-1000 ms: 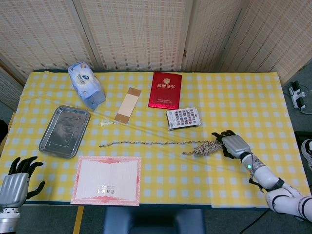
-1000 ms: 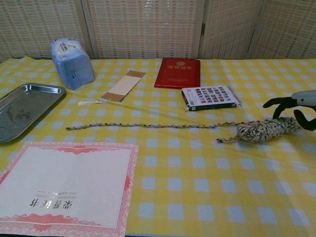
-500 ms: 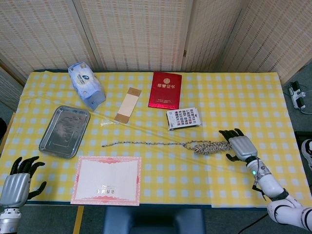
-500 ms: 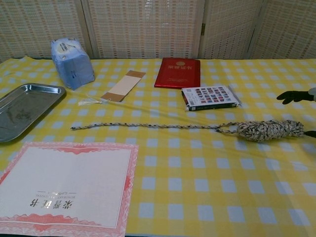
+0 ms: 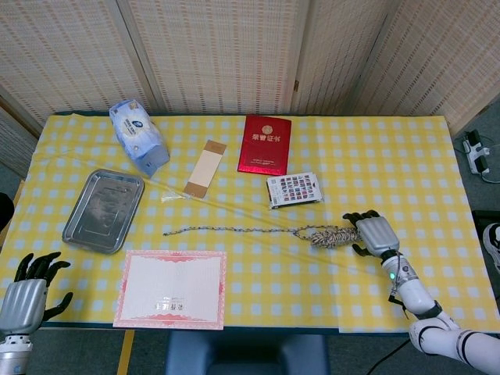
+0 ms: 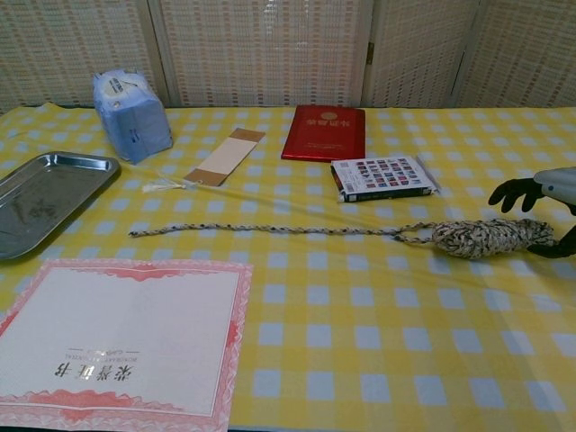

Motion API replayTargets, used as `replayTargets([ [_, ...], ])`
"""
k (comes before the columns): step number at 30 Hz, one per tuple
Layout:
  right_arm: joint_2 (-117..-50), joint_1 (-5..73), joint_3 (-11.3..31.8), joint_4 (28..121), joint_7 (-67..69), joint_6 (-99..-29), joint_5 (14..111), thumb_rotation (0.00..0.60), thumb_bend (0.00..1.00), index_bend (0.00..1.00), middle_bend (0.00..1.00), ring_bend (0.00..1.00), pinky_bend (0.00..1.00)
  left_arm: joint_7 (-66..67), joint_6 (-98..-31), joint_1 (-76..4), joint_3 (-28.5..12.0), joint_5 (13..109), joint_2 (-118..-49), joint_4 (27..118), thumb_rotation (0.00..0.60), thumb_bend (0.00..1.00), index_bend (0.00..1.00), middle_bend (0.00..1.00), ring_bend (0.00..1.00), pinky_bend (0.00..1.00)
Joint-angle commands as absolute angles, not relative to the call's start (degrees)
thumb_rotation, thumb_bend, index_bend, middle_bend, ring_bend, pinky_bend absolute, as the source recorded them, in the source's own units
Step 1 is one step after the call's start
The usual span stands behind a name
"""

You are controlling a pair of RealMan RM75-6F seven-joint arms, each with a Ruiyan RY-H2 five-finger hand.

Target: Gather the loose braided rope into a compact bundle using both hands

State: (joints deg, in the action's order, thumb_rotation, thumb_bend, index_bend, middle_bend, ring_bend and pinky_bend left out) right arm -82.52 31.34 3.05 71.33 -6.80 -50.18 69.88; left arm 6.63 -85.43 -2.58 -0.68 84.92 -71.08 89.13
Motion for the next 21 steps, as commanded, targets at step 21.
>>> replayTargets([
  [21, -86.55, 31.45, 3.77, 66.42, -5.43, -50.72, 72.55, 0.6, 0.36, 0.41, 0.38, 0.39, 0.35, 6.61, -85.08, -2.49, -0.72, 84.56, -71.12, 88.86, 0.6, 0.32, 0.33, 0.21, 0.19, 0.1],
])
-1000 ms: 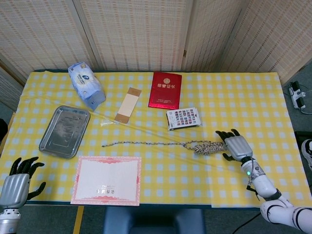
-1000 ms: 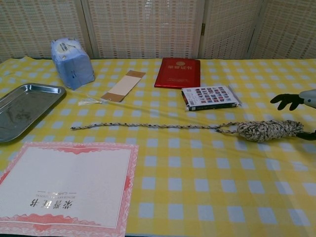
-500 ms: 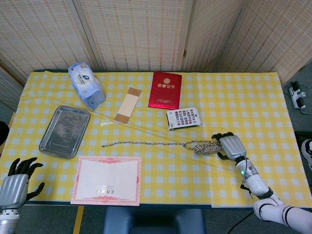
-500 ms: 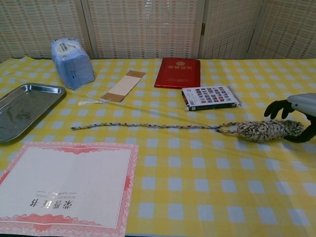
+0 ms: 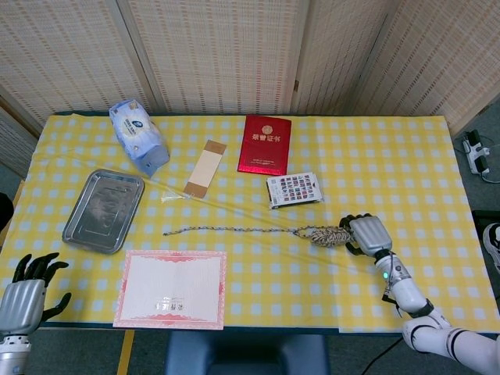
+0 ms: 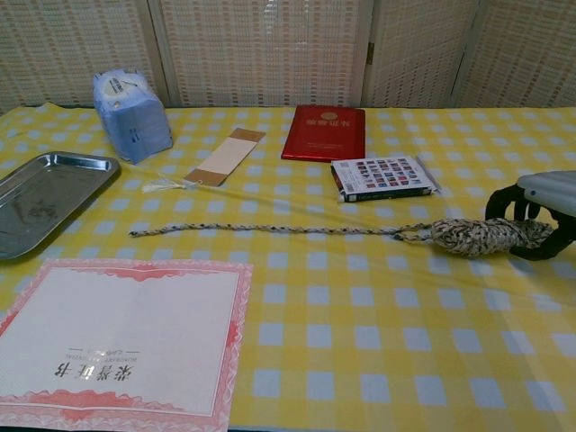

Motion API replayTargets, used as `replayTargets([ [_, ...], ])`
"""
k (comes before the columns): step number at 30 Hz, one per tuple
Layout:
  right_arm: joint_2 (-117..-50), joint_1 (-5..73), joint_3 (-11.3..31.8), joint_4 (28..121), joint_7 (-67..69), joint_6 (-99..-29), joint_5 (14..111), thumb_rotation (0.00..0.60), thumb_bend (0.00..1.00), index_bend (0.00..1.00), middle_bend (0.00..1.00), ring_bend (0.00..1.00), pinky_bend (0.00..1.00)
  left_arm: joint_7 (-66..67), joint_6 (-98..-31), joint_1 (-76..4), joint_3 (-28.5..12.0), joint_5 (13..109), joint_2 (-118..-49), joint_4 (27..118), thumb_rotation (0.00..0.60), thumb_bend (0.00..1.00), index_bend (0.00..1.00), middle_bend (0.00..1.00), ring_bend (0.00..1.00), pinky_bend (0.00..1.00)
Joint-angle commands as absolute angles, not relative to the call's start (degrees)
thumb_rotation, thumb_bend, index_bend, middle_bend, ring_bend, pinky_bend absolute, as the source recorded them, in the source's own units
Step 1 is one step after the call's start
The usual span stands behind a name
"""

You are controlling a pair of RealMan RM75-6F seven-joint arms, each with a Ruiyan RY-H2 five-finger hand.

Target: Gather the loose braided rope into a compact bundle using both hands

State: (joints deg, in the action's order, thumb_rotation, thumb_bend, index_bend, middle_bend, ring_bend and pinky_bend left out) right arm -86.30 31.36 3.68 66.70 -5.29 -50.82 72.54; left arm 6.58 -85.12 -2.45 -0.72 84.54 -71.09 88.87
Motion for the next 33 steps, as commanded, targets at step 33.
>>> replayTargets([
  [33, -82.1, 32.86, 3.39, 70.02, -0.94, -50.09, 77.79, 0.6, 0.63, 0.67, 0.56, 0.63, 0.55, 6.53, -71.22, -19.95, -7.16, 90.89, -71.54, 93.36, 0.6, 0.34, 0.41, 0.27, 0.26, 0.16],
])
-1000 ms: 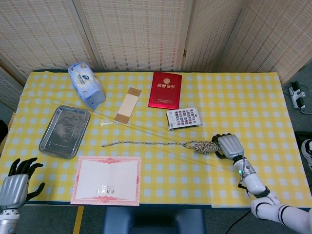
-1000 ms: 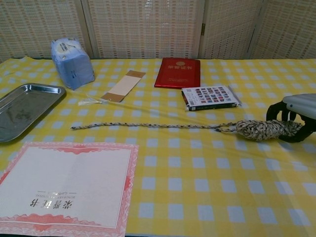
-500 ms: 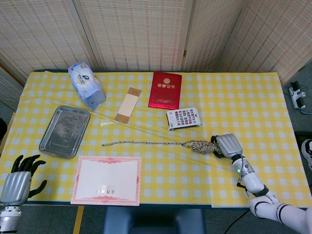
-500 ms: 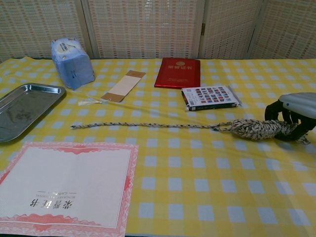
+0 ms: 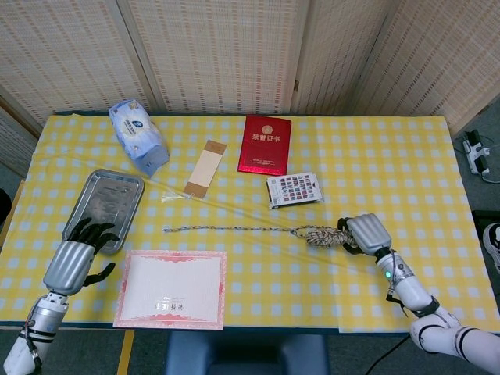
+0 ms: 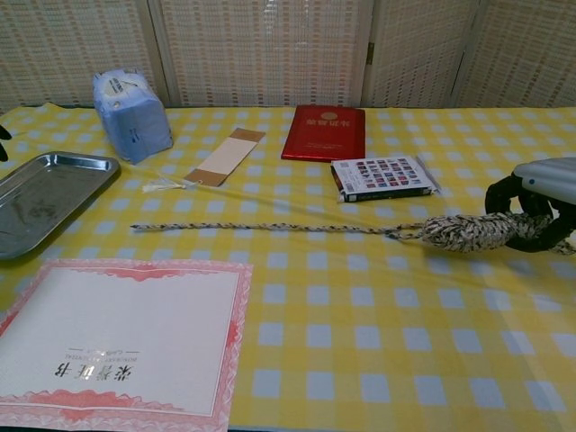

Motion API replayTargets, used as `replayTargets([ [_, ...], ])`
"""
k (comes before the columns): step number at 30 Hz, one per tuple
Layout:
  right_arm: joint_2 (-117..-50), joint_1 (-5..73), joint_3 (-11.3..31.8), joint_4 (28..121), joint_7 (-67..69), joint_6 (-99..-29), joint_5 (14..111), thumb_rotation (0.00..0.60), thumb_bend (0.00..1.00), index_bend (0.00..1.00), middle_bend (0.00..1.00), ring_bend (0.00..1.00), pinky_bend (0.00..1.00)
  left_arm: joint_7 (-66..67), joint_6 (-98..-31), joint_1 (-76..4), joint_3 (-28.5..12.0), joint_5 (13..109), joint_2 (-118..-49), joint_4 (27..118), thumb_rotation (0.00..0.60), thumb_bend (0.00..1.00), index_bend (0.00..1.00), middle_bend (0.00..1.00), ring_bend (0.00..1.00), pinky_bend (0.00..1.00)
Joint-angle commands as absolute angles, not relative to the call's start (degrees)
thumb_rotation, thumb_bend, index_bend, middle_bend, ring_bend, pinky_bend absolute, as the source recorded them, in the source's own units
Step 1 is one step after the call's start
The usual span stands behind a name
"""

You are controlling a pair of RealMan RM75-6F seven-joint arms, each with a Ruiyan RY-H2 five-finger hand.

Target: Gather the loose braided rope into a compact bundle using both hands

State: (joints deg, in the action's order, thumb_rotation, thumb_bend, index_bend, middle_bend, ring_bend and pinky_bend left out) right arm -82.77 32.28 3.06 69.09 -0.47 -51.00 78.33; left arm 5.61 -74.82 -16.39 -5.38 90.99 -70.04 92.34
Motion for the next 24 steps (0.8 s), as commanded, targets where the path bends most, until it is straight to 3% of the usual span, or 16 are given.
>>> replayTargets([
  [1, -81.93, 33.06, 3.47, 70.3, -1.26, -49.76, 77.63, 0.6, 0.63, 0.67, 0.56, 0.63, 0.55, 6.87, -70.08, -21.06, -7.67, 90.5, -72.14, 93.5, 0.6, 0.35, 0.42, 0.29, 0.27, 0.16],
  [11, -80.31, 35.89, 5.05, 73.33, -5.71, -46.74, 75.38, 0.6, 0.64, 0.67, 0.56, 0.61, 0.55, 17.26, -58.94, -30.91, -12.01, 80.74, -79.76, 93.63, 0.6, 0.38, 0.46, 0.42, 0.41, 0.27],
  [15, -79.24, 37.55, 6.16, 75.22, -7.57, -44.78, 73.48, 0.6, 0.64, 0.67, 0.56, 0.61, 0.55, 22.57, -56.75, -33.54, -12.91, 75.61, -82.77, 92.61, 0.6, 0.38, 0.47, 0.52, 0.5, 0.4],
  [19, -78.44, 38.86, 6.85, 76.78, -9.37, -43.58, 71.95, 0.6, 0.64, 0.67, 0.56, 0.61, 0.55, 28.69, -55.78, -35.86, -13.89, 69.51, -85.66, 90.65, 0.6, 0.38, 0.47, 0.64, 0.59, 0.61],
  [24, -77.55, 40.11, 7.17, 78.4, -11.8, -42.31, 69.66, 0.6, 0.64, 0.67, 0.56, 0.61, 0.55, 33.67, -54.94, -38.58, -14.79, 61.94, -89.08, 86.36, 0.6, 0.38, 0.47, 0.77, 0.69, 0.76],
])
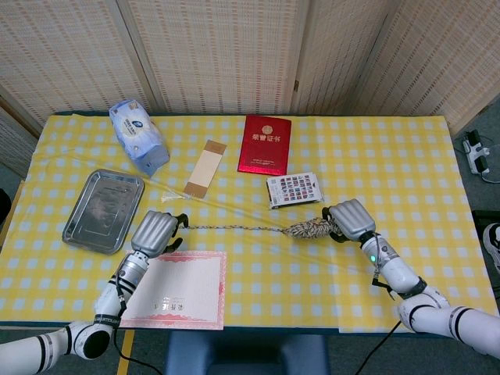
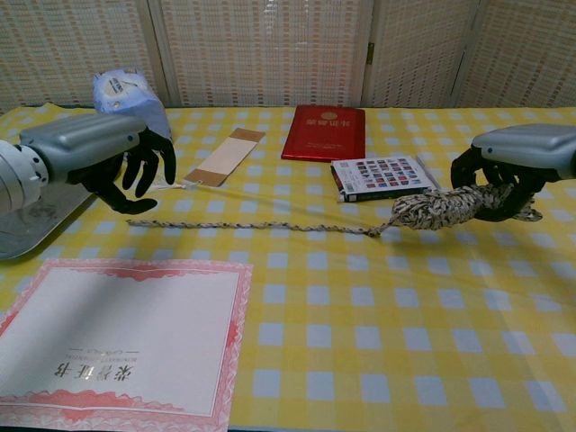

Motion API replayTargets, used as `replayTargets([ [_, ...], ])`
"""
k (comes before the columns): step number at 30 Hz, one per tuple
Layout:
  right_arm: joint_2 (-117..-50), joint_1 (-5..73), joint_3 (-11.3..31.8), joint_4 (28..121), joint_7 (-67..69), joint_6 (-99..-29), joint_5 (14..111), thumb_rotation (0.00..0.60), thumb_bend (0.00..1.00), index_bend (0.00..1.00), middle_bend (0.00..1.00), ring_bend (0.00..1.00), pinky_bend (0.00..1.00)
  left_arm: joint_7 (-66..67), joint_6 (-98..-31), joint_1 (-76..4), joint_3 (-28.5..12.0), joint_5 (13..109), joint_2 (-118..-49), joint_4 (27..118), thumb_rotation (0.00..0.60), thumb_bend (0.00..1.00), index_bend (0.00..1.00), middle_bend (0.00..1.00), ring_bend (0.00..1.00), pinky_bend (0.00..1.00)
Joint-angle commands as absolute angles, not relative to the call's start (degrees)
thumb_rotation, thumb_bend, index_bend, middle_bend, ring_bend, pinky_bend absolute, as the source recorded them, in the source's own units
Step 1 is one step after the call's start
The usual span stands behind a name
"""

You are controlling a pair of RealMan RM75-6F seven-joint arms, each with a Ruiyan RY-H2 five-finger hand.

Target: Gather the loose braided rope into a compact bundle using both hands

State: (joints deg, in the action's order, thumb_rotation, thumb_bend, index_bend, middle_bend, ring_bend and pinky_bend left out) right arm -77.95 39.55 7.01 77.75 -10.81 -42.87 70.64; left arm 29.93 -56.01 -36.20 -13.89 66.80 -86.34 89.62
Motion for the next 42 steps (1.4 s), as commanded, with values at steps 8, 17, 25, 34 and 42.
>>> replayTargets([
  [8, -77.42, 41.23, 6.89, 79.54, -14.29, -41.6, 67.05, 0.6, 0.65, 0.67, 0.56, 0.6, 0.55, 36.78, -53.38, -42.09, -15.1, 53.5, -93.17, 79.82, 0.6, 0.39, 0.48, 0.86, 0.77, 0.82],
  [17, -77.37, 41.85, 6.42, 79.72, -15.31, -41.73, 65.56, 0.6, 0.65, 0.67, 0.56, 0.6, 0.55, 36.89, -52.72, -44.47, -14.36, 48.98, -97.74, 72.26, 0.6, 0.41, 0.51, 0.88, 0.78, 0.83],
  [25, -77.61, 42.02, 5.91, 79.63, -15.14, -41.97, 65.09, 0.6, 0.65, 0.67, 0.56, 0.6, 0.55, 36.26, -53.2, -45.25, -13.54, 47.9, -100.4, 68.67, 0.6, 0.42, 0.53, 0.89, 0.8, 0.84],
  [34, -77.43, 42.12, 5.49, 79.66, -14.84, -42.17, 64.86, 0.6, 0.65, 0.67, 0.56, 0.6, 0.55, 37.22, -53.91, -46.15, -13.33, 46.7, -102.29, 66.22, 0.6, 0.42, 0.54, 0.89, 0.8, 0.84],
  [42, -77.48, 42.2, 5.24, 79.23, -14.22, -42.09, 64.79, 0.6, 0.65, 0.67, 0.56, 0.6, 0.55, 37.9, -54.07, -46.8, -13.68, 45.29, -103.4, 64.7, 0.6, 0.42, 0.55, 0.9, 0.8, 0.84],
])
